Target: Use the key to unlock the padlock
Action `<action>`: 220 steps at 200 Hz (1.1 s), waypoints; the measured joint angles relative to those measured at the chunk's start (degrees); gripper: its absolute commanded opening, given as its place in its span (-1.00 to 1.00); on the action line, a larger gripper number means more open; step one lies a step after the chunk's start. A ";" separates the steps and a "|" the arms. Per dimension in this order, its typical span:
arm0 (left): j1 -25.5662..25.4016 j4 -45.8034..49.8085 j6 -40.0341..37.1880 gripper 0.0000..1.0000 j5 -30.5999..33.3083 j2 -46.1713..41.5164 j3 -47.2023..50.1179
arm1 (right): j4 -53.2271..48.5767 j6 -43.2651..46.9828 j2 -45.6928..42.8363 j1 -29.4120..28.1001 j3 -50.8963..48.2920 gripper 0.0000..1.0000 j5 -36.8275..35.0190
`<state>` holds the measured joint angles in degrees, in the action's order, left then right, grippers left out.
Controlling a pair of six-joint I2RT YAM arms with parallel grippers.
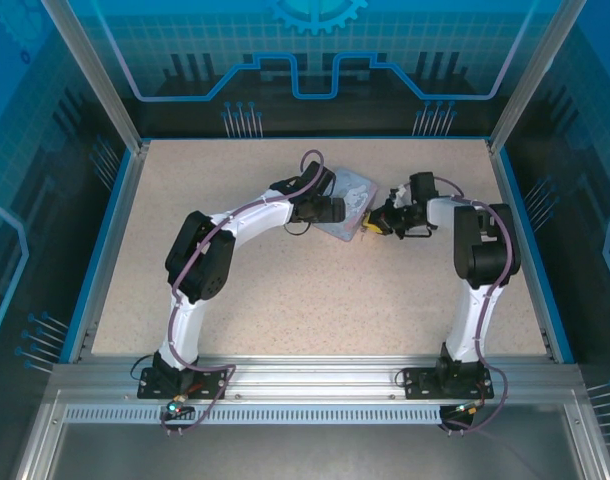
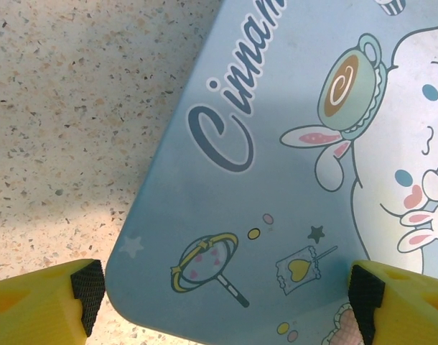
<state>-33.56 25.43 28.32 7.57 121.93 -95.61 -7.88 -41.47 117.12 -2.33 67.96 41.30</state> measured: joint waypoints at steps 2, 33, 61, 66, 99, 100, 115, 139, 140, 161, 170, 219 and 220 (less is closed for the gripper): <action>0.00 -0.04 0.02 0.71 -0.04 0.02 0.00 | 0.74 -0.57 0.09 0.17 -0.31 -1.00 0.46; 0.00 -0.63 0.02 0.69 -0.48 0.20 0.00 | 11.54 -8.76 1.11 1.66 -4.02 -1.00 6.25; 0.02 -1.25 0.02 0.69 -0.50 0.39 0.00 | 9.22 -8.26 1.20 2.03 -2.62 -1.00 6.27; 0.02 -1.31 0.02 0.68 -0.50 0.42 0.00 | 7.74 -7.63 1.18 2.01 -1.95 -1.00 5.90; 0.02 -2.49 0.09 0.68 -0.96 0.85 -0.11 | -4.63 -1.33 0.79 1.95 4.35 -1.00 0.90; 0.02 -2.51 0.07 0.68 -0.98 0.90 -0.13 | -4.92 -1.18 0.74 1.95 4.50 -1.00 0.74; 0.02 -2.99 0.09 0.67 -1.38 1.14 -0.26 | -8.46 0.72 0.13 1.90 5.86 -1.00 -1.11; 0.02 -3.43 0.13 0.67 -1.68 1.29 -0.26 | -10.10 1.60 -0.11 1.90 6.01 -1.00 -1.95; 0.00 -3.45 0.13 0.67 -1.70 1.29 -0.26 | -10.10 1.60 -0.11 1.90 6.01 -1.00 -1.95; 0.02 -3.50 0.15 0.67 -1.81 1.33 -0.26 | -8.87 0.94 -0.09 1.90 5.55 -1.00 -1.68; 0.02 -3.54 0.15 0.67 -1.81 1.36 -0.26 | -7.48 0.15 -0.02 1.90 4.96 -1.00 -1.49; 0.02 -3.63 0.17 0.66 -1.84 1.42 -0.26 | 10.43 -8.87 -0.90 5.57 -6.80 -1.00 -1.88; 0.02 -3.61 0.20 0.66 -1.84 1.42 -0.28 | 10.82 -9.07 -0.96 5.68 -6.99 -1.00 -1.92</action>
<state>-33.54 21.82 28.51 5.74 123.35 -95.90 2.94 -50.54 116.16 3.36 60.97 39.38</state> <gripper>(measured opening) 0.833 0.066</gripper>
